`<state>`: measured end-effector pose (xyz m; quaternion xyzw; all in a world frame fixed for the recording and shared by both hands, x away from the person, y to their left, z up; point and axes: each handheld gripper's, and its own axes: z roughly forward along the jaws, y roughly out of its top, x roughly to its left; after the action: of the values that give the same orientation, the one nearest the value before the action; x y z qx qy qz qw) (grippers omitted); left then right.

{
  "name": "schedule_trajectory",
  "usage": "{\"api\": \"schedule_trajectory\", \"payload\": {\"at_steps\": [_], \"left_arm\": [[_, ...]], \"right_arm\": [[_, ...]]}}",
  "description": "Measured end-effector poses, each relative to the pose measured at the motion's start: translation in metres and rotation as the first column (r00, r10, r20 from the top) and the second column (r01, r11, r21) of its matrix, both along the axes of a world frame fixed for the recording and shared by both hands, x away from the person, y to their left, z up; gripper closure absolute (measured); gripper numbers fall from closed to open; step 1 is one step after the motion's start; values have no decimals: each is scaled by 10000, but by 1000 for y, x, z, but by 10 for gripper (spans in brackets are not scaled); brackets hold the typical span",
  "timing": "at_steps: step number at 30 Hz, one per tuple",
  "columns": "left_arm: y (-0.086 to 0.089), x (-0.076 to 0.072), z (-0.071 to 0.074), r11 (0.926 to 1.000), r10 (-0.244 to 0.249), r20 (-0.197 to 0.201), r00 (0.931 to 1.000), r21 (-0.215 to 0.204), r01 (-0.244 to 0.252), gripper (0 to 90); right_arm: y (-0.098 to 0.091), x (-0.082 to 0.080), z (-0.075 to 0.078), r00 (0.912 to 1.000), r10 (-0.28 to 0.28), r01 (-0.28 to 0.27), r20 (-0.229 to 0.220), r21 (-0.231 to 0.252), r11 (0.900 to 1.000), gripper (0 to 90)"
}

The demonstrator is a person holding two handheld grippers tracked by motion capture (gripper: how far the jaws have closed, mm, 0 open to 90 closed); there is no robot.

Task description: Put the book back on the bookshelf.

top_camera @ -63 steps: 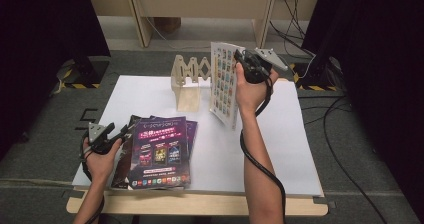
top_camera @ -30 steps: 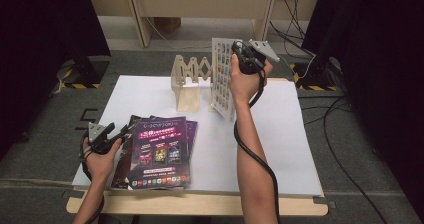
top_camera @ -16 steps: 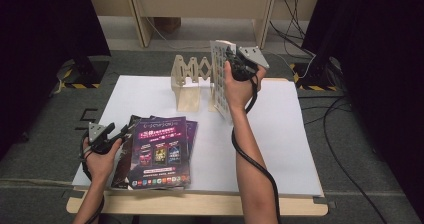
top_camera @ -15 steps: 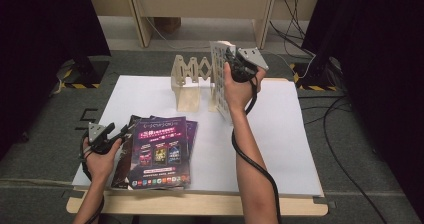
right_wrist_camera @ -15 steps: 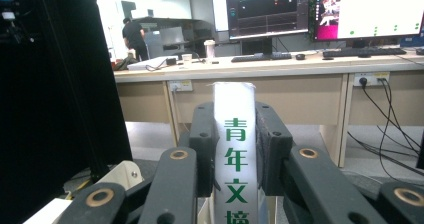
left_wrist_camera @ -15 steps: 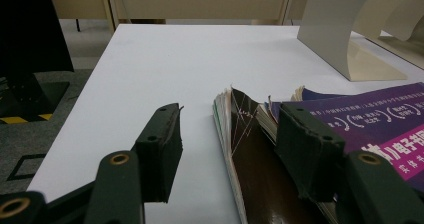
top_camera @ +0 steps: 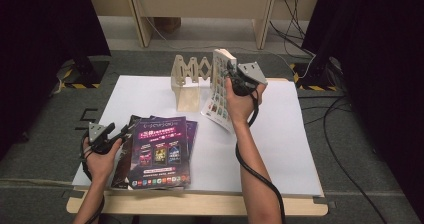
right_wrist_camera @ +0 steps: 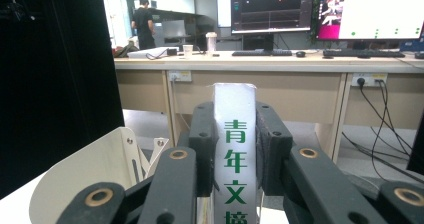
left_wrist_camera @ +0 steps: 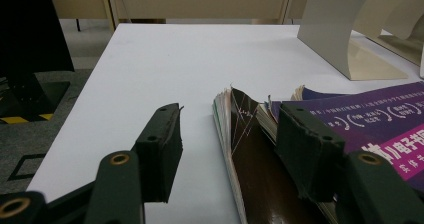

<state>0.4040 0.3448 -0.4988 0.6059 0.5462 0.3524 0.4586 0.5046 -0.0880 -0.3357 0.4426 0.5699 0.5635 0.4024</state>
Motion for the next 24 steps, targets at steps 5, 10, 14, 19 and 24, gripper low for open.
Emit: {"api": "schedule_trajectory", "payload": {"at_steps": [5,10,14,19,24], "left_arm": [[0,0,0,10000,-7,6,10000,7,7,431],[-1,0,0,10000,-48,-25,10000,61,49,431],[-2,0,0,10000,-52,2,10000,42,52,431],[-2,0,0,10000,-57,-3,10000,19,57,430],[-2,0,0,10000,-62,-16,10000,26,62,430]], "right_arm": [[-4,-9,-4,10000,-21,22,17,-28,10000,739],[-11,-18,-3,9998,111,-113,-187,-110,9999,734],[-16,-26,-1,9973,369,-384,-634,-234,9990,726],[-20,-31,1,9947,560,-584,-863,-260,9980,712],[-23,-31,3,9902,734,-775,-1189,-299,9965,665]]}}
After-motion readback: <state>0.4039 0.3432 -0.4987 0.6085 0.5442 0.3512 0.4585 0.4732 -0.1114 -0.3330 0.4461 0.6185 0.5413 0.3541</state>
